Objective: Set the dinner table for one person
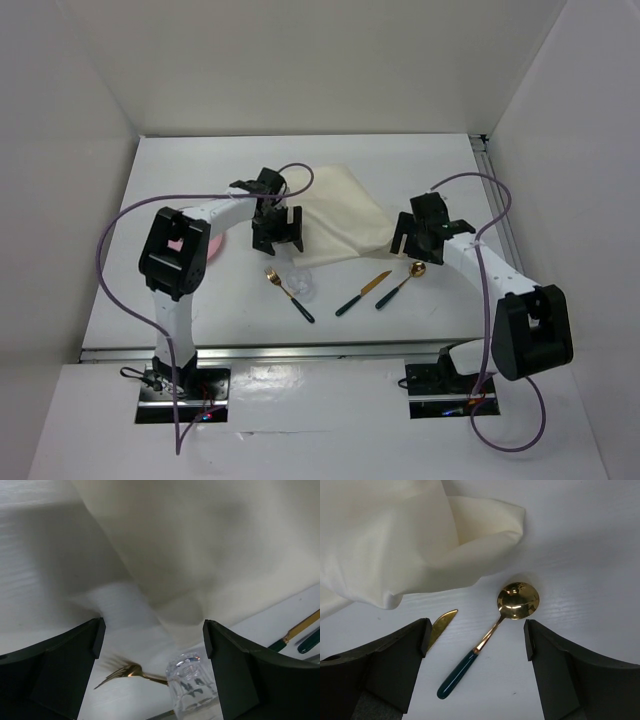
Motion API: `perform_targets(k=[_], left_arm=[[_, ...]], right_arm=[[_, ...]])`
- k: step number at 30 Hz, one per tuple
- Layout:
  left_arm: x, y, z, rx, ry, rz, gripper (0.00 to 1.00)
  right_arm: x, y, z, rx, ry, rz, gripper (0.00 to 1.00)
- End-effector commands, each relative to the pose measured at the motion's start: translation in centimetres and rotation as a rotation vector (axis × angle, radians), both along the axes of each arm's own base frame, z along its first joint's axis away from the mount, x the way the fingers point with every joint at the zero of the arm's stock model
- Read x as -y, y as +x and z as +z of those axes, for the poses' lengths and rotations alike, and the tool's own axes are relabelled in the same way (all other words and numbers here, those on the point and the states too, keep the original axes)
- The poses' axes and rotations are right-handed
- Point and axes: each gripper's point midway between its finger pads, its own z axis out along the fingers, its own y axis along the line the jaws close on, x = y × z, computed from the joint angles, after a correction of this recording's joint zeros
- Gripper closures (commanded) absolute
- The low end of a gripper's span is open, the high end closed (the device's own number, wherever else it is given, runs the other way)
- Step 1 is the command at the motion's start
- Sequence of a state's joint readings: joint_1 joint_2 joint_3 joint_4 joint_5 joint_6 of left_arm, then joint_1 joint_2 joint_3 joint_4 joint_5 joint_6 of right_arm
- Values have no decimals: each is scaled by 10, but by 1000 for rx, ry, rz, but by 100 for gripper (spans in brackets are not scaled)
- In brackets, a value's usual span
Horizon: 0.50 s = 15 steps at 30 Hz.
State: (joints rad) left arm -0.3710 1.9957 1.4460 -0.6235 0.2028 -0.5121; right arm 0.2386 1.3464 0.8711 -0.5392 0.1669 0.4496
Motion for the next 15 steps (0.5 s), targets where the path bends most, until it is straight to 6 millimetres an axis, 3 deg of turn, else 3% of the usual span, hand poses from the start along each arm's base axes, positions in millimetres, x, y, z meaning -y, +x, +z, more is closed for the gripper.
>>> perform_targets(k=[1,6,9,10,11,13,15], left_arm=[[15,13,0,13,-26,16,0],[19,19,-15,-19,-25,31,8],[29,22,-21,-43,-66,24,26],[30,19,-28,-65,-67,22,36],[33,28,-20,-37,-79,20,64],[34,30,-18,-48,-78,30,98],[29,46,-3,-17,-91,52,100]], right_arm=[[3,15,11,78,-9,18,13],[8,35,-5,78,-67,16,13],[13,50,-11,106,-112,20,16],[14,56,-10,122,-122,21,18],[15,63,-11,139,-131,11,24],[13,71,-9,162,-131,16,33],[11,84,4,216,-126,20,56]])
